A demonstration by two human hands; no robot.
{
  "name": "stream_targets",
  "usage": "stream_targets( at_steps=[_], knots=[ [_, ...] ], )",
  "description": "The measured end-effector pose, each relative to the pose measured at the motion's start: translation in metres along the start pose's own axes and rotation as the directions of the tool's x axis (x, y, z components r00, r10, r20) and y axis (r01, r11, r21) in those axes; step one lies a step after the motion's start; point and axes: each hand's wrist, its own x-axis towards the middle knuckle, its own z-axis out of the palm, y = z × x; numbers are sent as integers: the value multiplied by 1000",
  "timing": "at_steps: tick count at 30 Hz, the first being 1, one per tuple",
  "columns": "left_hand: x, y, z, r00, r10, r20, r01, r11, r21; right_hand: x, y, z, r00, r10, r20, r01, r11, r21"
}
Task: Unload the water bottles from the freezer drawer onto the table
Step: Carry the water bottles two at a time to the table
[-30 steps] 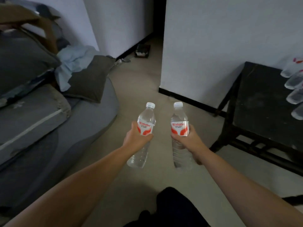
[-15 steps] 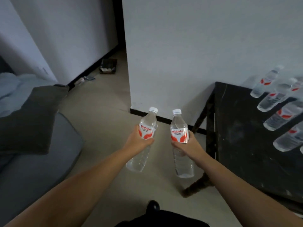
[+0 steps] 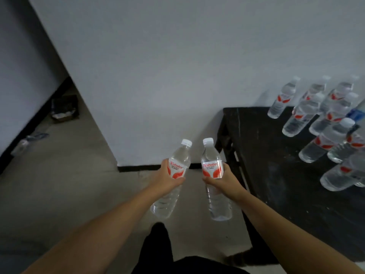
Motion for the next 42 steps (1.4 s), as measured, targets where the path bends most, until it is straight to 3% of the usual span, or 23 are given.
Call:
stream_targets(
  at_steps=[4,10,21,28,32,36,42],
  knots=[
    [84,33,-25,987,61,152,-77,992,104,56,-23,-2,982,88,-164,-70,991,115],
    [184,91,-25,921,168,352,-235,960,156,101,-50,-16,893,183,-410,-84,965,247],
    [306,188,88,786,189,589,-294,952,86,165,-35,-131,809,329,-487,-190,931,313],
    [367,260,155,789,243,564,-372,920,124,212,-35,-221,759,327,-563,-125,922,367],
    [387,287,185,798,294,526,-402,910,102,232,-36,-245,684,296,-667,-39,928,371],
    [403,298,210,785,343,516,-435,898,64,246,-33,-246,642,299,-706,39,907,419],
    [425,294,232,752,364,550,-456,889,34,253,-16,-224,530,365,-765,27,895,445]
  ],
)
